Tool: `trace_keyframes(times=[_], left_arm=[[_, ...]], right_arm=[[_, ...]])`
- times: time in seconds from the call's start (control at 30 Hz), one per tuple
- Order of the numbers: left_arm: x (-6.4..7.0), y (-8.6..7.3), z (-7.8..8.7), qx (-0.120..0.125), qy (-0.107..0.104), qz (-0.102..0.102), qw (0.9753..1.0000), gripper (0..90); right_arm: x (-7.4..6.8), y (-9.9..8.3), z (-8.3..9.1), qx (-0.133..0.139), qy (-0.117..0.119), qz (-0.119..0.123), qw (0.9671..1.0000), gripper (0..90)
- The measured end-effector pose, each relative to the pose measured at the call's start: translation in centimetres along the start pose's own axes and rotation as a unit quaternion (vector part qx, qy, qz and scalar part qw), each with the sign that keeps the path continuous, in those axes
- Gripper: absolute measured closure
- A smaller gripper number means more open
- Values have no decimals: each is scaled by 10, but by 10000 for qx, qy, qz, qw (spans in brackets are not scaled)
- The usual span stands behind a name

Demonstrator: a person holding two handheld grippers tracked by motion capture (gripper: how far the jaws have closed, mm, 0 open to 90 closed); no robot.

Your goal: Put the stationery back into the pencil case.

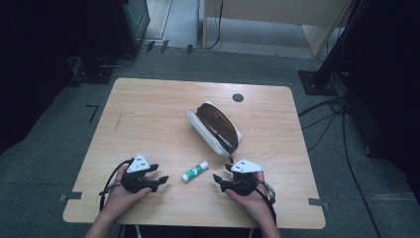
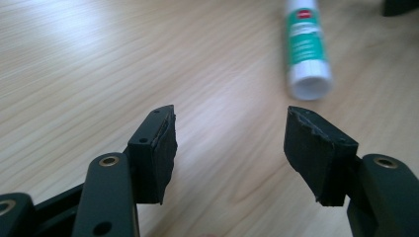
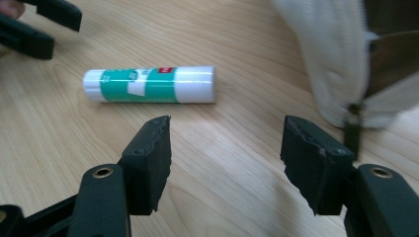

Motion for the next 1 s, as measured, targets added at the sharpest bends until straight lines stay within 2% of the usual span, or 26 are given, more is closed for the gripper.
trace_keyframes(times=[0.1,0.23,0.3,0.4,0.5,0.57,0.67,0.77,0.9,1.0], left_arm=[[-16,-6,10,13,237,153,9996,343],[-34,-14,23,-26,590,217,9980,312],[-44,-19,30,-32,729,290,9969,313],[-56,-25,39,-54,959,354,9947,316],[-67,-31,46,-63,1113,463,9927,319],[-70,-33,49,4,1134,563,9920,321],[-70,-33,47,-11,1149,553,9918,326],[-67,-34,44,-76,1174,434,9921,326],[-66,-34,43,-78,1150,421,9924,320],[-66,-35,43,-60,1128,421,9927,315]], right_arm=[[-3,2,-8,18,100,64,9999,352],[-6,4,-16,-46,252,102,9996,332],[-9,5,-20,-104,346,212,9991,316],[-11,7,-26,-112,441,233,9987,308],[-11,8,-32,-102,428,378,9983,310],[-12,8,-35,-112,438,356,9983,311],[-12,10,-38,-77,379,327,9987,311],[-15,11,-43,-190,344,490,9980,302],[-21,14,-50,-227,333,647,9971,265],[-23,17,-51,-85,335,733,9967,251]])
Point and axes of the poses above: each handheld gripper's, and its own axes: z roughly backward along the jaws, y roughly out of its top, x roughly to its right, the point moved 5 cm from there along -z, roughly forward along the jaws, and after that the axes turned 7 degrees about x, right-handed, at the moved point
